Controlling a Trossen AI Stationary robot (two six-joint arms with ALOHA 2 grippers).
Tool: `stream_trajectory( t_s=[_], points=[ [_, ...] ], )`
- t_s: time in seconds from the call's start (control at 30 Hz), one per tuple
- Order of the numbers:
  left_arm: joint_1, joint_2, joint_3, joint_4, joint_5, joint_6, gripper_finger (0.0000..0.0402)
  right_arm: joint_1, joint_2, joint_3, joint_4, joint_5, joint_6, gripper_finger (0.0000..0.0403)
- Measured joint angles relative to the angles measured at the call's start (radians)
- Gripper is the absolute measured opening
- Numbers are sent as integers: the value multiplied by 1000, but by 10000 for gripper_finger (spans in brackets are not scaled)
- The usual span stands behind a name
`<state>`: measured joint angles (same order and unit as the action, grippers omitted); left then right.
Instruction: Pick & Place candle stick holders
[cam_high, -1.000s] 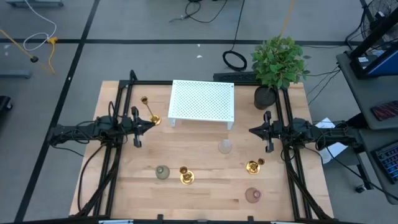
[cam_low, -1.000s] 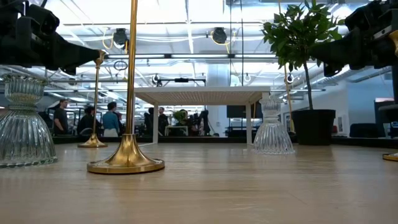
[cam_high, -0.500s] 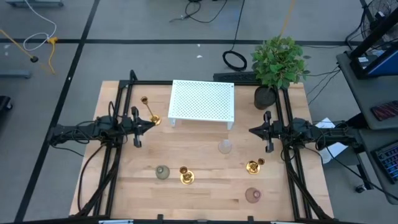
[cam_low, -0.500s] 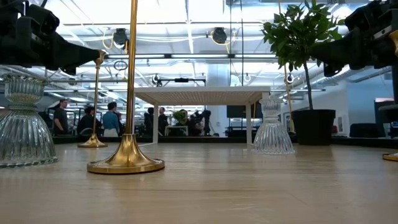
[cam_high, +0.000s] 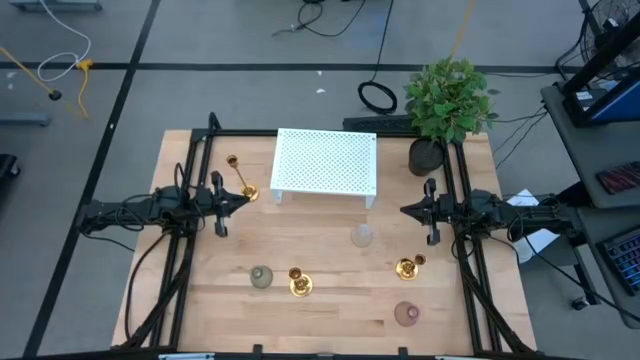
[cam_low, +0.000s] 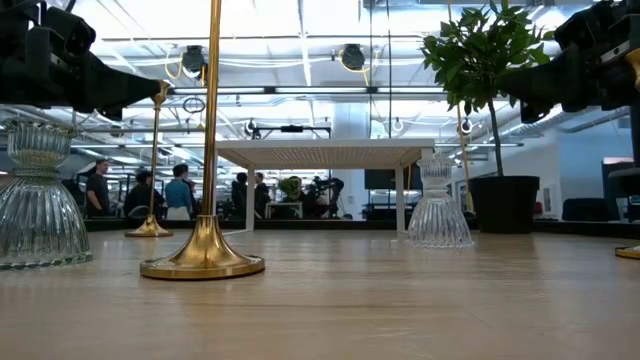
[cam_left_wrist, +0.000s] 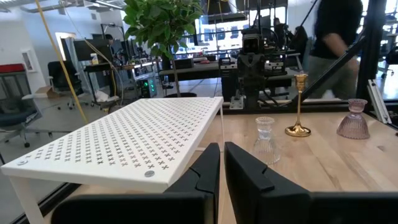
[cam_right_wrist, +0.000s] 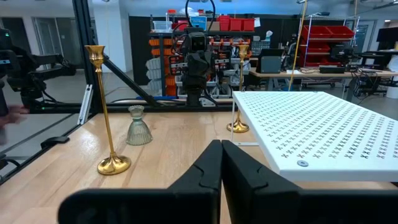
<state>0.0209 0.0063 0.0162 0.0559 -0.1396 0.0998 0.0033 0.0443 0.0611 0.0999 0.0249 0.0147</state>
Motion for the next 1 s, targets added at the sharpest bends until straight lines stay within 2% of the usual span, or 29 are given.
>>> stream_trajectory(
  t_s=[0.47,0.6,0.8,1.0],
  points=[
    [0,0,0,0,0,4,31,0,0,0,2,0,0,0],
    [0,0,0,0,-1,60,31,0,0,0,4,1,-4,0],
    [0,0,0,3,-1,79,31,0,2,0,74,-3,-51,0],
    [0,0,0,22,0,82,31,1,16,0,94,-113,-84,27]
  ],
)
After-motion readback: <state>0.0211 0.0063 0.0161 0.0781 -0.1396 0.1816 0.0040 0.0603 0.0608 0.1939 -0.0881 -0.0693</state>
